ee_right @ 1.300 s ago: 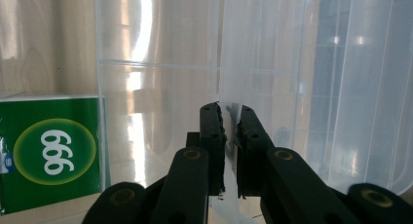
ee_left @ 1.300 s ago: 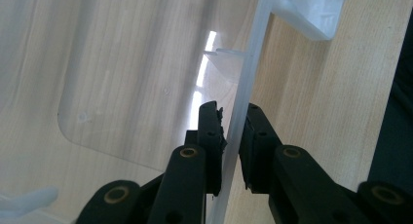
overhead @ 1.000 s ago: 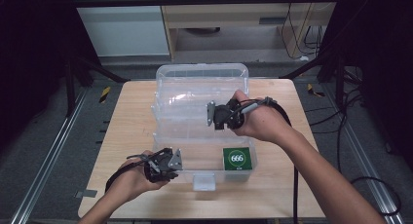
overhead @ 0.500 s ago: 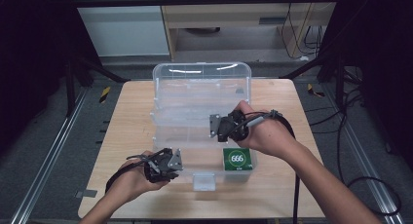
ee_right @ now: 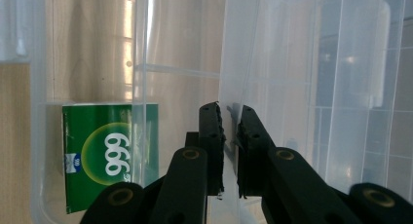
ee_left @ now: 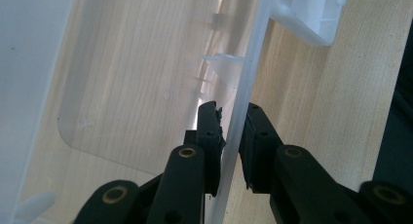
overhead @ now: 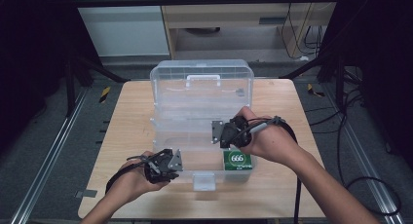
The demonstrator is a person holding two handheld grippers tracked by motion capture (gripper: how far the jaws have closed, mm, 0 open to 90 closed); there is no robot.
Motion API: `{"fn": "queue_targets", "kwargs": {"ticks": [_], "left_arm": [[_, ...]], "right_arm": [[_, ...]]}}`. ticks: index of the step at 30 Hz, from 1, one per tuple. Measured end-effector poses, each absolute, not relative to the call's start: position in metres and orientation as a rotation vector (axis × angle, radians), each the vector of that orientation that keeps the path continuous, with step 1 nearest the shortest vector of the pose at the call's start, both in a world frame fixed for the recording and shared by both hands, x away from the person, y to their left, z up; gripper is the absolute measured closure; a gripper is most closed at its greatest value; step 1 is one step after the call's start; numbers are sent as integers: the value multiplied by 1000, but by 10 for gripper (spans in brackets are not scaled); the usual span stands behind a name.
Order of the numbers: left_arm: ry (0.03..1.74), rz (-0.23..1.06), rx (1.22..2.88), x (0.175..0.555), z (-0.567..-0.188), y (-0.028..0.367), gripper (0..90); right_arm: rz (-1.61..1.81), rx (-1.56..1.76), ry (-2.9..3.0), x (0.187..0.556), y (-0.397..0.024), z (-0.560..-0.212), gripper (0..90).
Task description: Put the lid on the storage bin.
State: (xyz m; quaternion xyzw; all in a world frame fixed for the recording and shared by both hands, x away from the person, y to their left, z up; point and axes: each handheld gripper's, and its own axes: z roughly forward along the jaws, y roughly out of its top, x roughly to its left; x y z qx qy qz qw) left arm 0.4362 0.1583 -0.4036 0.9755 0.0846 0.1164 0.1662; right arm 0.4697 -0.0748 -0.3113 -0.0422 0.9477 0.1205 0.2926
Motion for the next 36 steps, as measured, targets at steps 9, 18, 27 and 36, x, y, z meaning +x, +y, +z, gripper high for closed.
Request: {"fn": "queue_targets", "kwargs": {"ticks": [9, 18, 27, 36], "left_arm": [[232, 333, 2778, 436, -404, 159, 791], [227, 338, 2780, 436, -404, 158, 790], [230, 343, 2776, 435, -404, 158, 787], [227, 345, 2781, 435, -404, 158, 785]], "right_arm": [[337, -116, 2522, 467, -77, -313, 825], [343, -119, 2530, 465, -78, -314, 825], [360, -110, 2536, 461, -80, -316, 824], [376, -117, 2549, 459, -82, -318, 823]]}}
